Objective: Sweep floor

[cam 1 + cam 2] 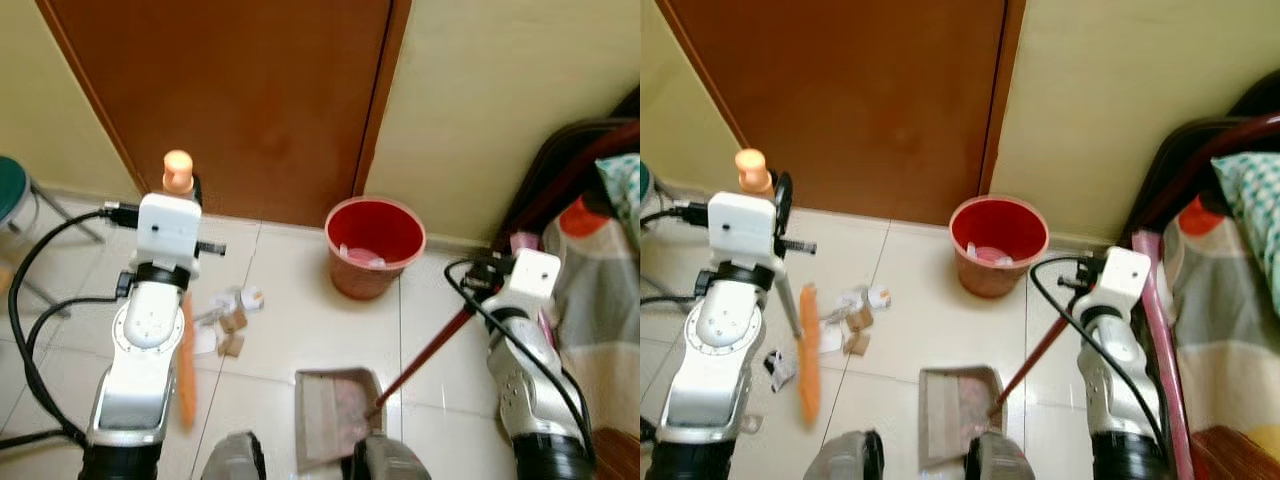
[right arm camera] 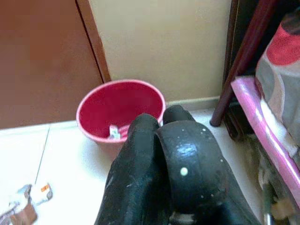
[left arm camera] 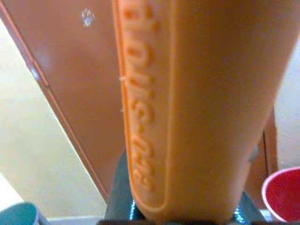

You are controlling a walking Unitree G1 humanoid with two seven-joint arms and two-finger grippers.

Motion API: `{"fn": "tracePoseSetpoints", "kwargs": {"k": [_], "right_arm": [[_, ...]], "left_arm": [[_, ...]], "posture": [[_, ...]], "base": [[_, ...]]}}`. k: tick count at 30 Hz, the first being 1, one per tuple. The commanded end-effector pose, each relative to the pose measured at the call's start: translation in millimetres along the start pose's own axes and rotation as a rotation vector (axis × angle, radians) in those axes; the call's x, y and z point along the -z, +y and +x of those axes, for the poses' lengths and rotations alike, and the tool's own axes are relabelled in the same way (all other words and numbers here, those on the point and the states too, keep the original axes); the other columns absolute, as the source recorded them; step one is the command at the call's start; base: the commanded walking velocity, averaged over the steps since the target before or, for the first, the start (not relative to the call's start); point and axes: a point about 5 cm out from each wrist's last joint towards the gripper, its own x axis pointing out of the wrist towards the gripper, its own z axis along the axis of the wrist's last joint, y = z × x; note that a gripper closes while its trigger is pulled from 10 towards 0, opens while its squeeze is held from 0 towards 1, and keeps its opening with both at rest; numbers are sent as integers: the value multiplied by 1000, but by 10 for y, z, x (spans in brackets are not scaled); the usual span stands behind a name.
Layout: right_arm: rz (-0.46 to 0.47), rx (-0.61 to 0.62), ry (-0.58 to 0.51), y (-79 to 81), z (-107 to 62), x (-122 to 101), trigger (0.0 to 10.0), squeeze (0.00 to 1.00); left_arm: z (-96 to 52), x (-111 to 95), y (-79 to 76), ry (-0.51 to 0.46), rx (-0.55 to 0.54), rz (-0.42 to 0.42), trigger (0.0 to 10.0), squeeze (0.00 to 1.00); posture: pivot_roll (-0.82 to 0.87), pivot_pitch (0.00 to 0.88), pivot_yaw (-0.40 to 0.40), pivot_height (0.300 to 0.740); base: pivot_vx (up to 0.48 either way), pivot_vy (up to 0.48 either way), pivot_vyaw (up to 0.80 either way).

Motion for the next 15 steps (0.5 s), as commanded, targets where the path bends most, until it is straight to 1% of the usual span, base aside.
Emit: {"fn": "tracePoseSetpoints", "kwargs": {"k": [1,15], "right_arm": [[8,5,-5,-12,1,-6,10000,0],[9,0,-19,27,44,-28,10000,0]], "left_arm": [[1,-70,17,-34,-4,19,10000,0],[-12,-33,-19,-22,12,11,10000,0]], "posture": [[-1,117,-45,740],[-1,105,-44,740]], "base": [[-326,0,0],[-328,0,0]]}}
